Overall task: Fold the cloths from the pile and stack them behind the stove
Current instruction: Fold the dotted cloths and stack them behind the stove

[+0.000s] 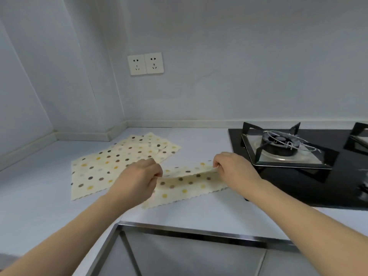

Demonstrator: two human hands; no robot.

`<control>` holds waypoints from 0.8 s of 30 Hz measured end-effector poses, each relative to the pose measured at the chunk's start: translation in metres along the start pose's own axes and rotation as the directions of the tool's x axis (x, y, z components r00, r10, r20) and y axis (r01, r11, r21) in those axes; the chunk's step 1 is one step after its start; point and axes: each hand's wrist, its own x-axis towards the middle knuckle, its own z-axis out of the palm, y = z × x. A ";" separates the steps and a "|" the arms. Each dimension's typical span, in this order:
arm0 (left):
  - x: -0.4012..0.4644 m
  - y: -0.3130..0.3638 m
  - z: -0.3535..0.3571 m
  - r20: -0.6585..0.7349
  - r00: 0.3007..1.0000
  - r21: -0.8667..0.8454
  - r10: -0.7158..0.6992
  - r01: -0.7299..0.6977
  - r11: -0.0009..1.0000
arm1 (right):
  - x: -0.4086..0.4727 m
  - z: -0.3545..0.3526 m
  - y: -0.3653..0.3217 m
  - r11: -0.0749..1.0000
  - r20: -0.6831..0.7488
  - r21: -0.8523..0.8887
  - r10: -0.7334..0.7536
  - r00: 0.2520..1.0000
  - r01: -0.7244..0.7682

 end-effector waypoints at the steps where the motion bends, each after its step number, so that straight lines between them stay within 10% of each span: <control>1: -0.015 0.000 0.011 0.048 0.998 0.034 0.049 -0.051 0.998 | -0.012 0.008 -0.001 1.000 0.035 -0.005 0.013 0.999 -0.013; 19: -0.044 -0.001 0.037 0.013 0.996 -0.115 0.087 -0.085 0.990 | -0.043 0.050 -0.004 0.991 -0.005 0.068 0.114 0.994 -0.113; 24: -0.039 0.004 0.028 0.014 0.924 -0.556 -0.381 0.324 0.765 | -0.046 0.049 -0.004 0.990 -0.006 0.114 0.083 0.997 -0.081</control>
